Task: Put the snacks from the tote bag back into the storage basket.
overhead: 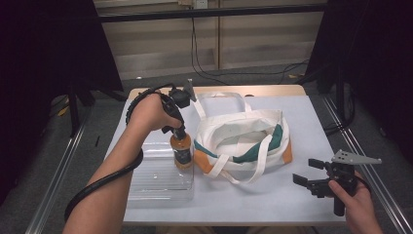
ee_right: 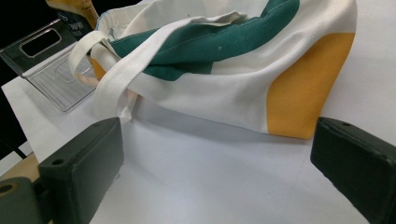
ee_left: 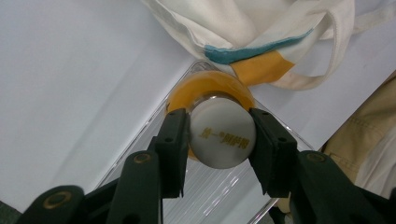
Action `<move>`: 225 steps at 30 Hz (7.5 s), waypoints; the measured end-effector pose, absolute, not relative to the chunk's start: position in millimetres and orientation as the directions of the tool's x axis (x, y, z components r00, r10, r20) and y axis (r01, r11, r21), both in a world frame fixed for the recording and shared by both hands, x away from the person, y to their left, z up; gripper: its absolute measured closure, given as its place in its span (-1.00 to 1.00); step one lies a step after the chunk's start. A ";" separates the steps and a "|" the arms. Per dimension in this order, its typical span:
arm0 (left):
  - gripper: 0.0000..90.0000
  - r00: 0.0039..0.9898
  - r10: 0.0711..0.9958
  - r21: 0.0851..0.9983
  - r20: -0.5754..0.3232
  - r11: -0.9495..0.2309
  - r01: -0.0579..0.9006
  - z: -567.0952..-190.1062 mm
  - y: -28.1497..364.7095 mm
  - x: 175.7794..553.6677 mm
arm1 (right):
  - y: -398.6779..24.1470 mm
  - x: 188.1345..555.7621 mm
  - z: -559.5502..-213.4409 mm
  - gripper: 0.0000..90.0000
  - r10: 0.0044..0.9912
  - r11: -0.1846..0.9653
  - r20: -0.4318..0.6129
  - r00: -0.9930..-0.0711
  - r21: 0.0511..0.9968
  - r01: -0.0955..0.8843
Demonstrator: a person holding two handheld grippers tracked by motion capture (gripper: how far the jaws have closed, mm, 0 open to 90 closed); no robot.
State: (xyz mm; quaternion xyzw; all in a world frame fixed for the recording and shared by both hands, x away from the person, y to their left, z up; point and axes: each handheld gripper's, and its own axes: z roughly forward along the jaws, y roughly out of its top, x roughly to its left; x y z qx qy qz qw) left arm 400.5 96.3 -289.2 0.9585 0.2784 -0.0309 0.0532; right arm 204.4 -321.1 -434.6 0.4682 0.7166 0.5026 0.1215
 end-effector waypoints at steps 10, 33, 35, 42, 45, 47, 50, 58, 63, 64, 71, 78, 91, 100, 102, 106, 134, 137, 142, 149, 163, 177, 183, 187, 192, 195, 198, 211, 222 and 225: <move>0.32 0.833 0.545 0.092 -0.101 -0.828 0.553 -294.2 96.6 399.1 | -320.8 204.3 -434.9 -0.94 0.792 0.058 0.297 -0.534 0.833 0.550; 0.31 0.836 0.540 0.103 -0.098 -0.830 0.548 -297.8 100.3 396.7 | -319.7 204.3 -434.6 -0.94 0.794 0.062 0.294 -0.533 0.832 0.551; 0.31 0.837 0.538 0.103 -0.099 -0.831 0.546 -297.7 102.2 396.8 | -319.6 204.4 -434.8 -0.94 0.793 0.063 0.293 -0.534 0.832 0.551; 0.31 0.837 0.536 0.116 -0.105 -0.830 0.546 -298.2 104.2 395.1 | -318.5 204.6 -434.6 -0.94 0.792 0.064 0.294 -0.535 0.831 0.552; 0.31 0.829 0.549 0.126 -0.107 -0.820 0.559 -298.8 104.9 393.7 | -318.4 204.8 -434.4 -0.94 0.791 0.064 0.294 -0.536 0.832 0.551; 0.30 0.833 0.544 0.133 -0.106 -0.822 0.554 -298.8 106.1 394.0 | -318.8 204.7 -434.5 -0.94 0.793 0.064 0.294 -0.534 0.831 0.552; 0.29 0.831 0.545 0.144 -0.113 -0.819 0.556 -298.8 107.7 393.4 | -319.3 204.8 -434.8 -0.94 0.792 0.063 0.295 -0.535 0.831 0.552; -0.01 0.830 0.549 0.180 -0.101 -0.810 0.558 -294.5 114.2 391.9 | -318.9 206.2 -435.5 -0.94 0.792 0.064 0.295 -0.535 0.831 0.553; -0.21 0.830 0.550 0.189 -0.097 -0.808 0.558 -299.1 119.4 392.4 | -319.6 206.0 -436.2 -0.94 0.792 0.062 0.298 -0.533 0.829 0.556; -0.25 0.827 0.554 0.189 -0.098 -0.805 0.562 -300.3 120.4 392.0 | -319.9 205.8 -436.2 -0.94 0.793 0.060 0.299 -0.531 0.829 0.556; -0.60 0.823 0.562 0.208 -0.083 -0.798 0.566 -303.6 123.4 389.8 | -320.9 205.1 -436.6 -0.94 0.797 0.059 0.297 -0.526 0.828 0.557; -0.78 0.826 0.560 0.206 -0.066 -0.802 0.560 -305.5 124.6 387.6 | -320.4 205.7 -436.6 -0.94 0.794 0.062 0.297 -0.531 0.828 0.557; -0.82 0.826 0.558 0.235 -0.074 -0.796 0.559 -308.9 131.6 380.4 | -319.4 203.0 -435.7 -0.94 0.796 0.070 0.290 -0.532 0.828 0.556; -0.82 0.826 0.559 0.246 -0.072 -0.792 0.558 -308.9 142.3 372.9 | -315.0 202.3 -434.9 -0.94 0.793 0.090 0.278 -0.543 0.827 0.555; -0.82 0.824 0.563 0.256 -0.068 -0.788 0.560 -309.4 144.8 371.6 | -315.2 202.4 -435.1 -0.94 0.793 0.090 0.277 -0.543 0.827 0.554; -0.82 0.819 0.570 0.264 -0.068 -0.781 0.566 -310.6 149.4 369.0 | -315.2 203.1 -435.2 -0.94 0.791 0.088 0.280 -0.544 0.828 0.554; -0.81 0.789 0.600 0.341 -0.129 -0.721 0.604 -327.5 182.4 359.0 | -311.3 206.6 -434.6 -0.94 0.783 0.097 0.278 -0.557 0.829 0.551; -0.81 0.783 0.607 0.355 -0.135 -0.708 0.610 -332.5 185.7 358.1 | -311.6 206.1 -434.6 -0.94 0.783 0.099 0.277 -0.556 0.828 0.552; -0.82 0.775 0.613 0.368 -0.153 -0.693 0.620 -339.5 192.9 358.0 | -311.8 205.9 -434.9 -0.94 0.784 0.100 0.276 -0.556 0.828 0.551; -0.81 0.765 0.625 0.388 -0.157 -0.673 0.630 -346.3 202.9 356.7 | -311.5 205.8 -435.0 -0.94 0.785 0.100 0.275 -0.555 0.827 0.552; -0.81 0.745 0.642 0.424 -0.181 -0.633 0.648 -357.0 216.4 353.9 | -311.8 205.3 -435.0 -0.94 0.787 0.101 0.274 -0.553 0.827 0.553; -0.81 0.725 0.661 0.433 -0.194 -0.606 0.668 -372.4 227.6 352.1 | -311.5 205.4 -435.1 -0.94 0.788 0.100 0.273 -0.552 0.827 0.553; -0.81 0.715 0.667 0.454 -0.210 -0.581 0.675 -379.2 232.9 350.6 | -312.0 205.1 -434.9 -0.94 0.786 0.104 0.271 -0.555 0.828 0.551; -0.81 0.709 0.670 0.464 -0.219 -0.568 0.680 -383.2 236.2 349.6 | -312.1 205.2 -434.6 -0.94 0.786 0.104 0.270 -0.556 0.829 0.550; -0.81 0.706 0.672 0.477 -0.223 -0.556 0.681 -387.7 238.7 348.8 | -311.3 205.4 -434.7 -0.94 0.788 0.104 0.270 -0.553 0.828 0.551; -0.81 0.703 0.673 0.479 -0.230 -0.551 0.683 -389.7 239.4 348.1 | -311.3 205.6 -435.0 -0.94 0.788 0.106 0.269 -0.554 0.827 0.552; -0.80 0.707 0.670 0.480 -0.225 -0.555 0.679 -392.5 241.7 348.1 | -312.1 205.4 -434.7 -0.94 0.788 0.106 0.267 -0.555 0.829 0.550; -0.80 0.699 0.675 0.497 -0.235 -0.535 0.683 -402.3 247.4 344.9 | -311.5 205.5 -434.1 -0.94 0.791 0.110 0.262 -0.553 0.828 0.549; -0.79 0.696 0.679 0.504 -0.235 -0.527 0.685 -403.6 245.4 339.9 | -311.2 207.3 -433.7 -0.94 0.784 0.114 0.262 -0.563 0.830 0.546; -0.79 0.704 0.673 0.509 -0.227 -0.534 0.675 -402.8 246.3 338.6 | -310.4 207.8 -433.4 -0.94 0.785 0.113 0.262 -0.561 0.831 0.545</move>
